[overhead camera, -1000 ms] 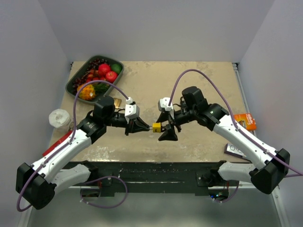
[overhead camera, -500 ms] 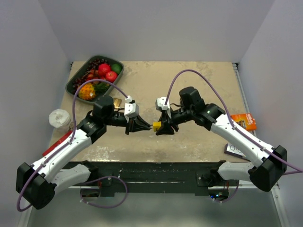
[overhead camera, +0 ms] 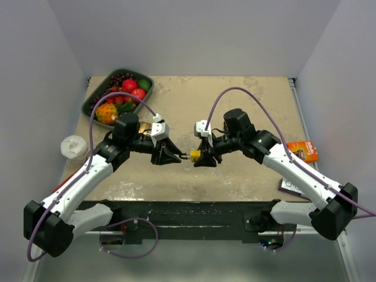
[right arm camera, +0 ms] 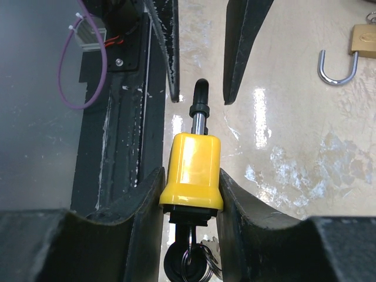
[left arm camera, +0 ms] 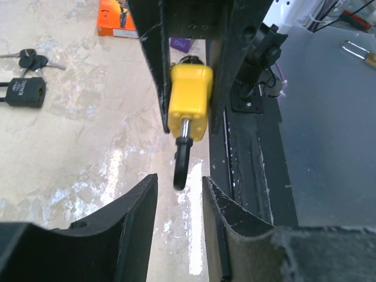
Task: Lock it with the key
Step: Lock the lock.
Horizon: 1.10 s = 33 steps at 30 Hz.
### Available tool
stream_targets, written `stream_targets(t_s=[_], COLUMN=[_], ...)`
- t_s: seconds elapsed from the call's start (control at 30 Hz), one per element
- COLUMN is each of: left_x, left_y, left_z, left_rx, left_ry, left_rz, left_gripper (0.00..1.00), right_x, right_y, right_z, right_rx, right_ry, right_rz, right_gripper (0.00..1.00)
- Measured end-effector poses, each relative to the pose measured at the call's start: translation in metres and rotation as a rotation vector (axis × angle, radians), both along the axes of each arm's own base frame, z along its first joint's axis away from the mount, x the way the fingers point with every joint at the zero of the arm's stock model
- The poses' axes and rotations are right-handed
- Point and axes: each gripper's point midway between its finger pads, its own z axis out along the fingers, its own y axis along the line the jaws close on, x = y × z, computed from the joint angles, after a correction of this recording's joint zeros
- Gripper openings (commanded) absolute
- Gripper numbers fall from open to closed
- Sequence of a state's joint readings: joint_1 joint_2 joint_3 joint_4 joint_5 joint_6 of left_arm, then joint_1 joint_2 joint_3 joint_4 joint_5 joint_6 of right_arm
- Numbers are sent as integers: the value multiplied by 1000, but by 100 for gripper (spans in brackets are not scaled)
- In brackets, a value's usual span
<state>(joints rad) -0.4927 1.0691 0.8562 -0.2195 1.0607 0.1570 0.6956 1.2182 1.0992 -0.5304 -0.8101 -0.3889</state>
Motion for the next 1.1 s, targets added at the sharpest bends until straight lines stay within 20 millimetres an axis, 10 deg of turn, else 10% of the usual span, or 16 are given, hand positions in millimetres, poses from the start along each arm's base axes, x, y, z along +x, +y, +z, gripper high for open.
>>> stream_targets(t_s=[1.1], left_x=[-4], left_y=[-1], left_z=[8], left_rx=[-19], left_ry=[-24], left_rz=[-2], left_gripper=[0], right_x=[1], right_y=[5], right_z=[11], right_rx=[49], right_ry=[-12], right_rz=[1], right_gripper=[0])
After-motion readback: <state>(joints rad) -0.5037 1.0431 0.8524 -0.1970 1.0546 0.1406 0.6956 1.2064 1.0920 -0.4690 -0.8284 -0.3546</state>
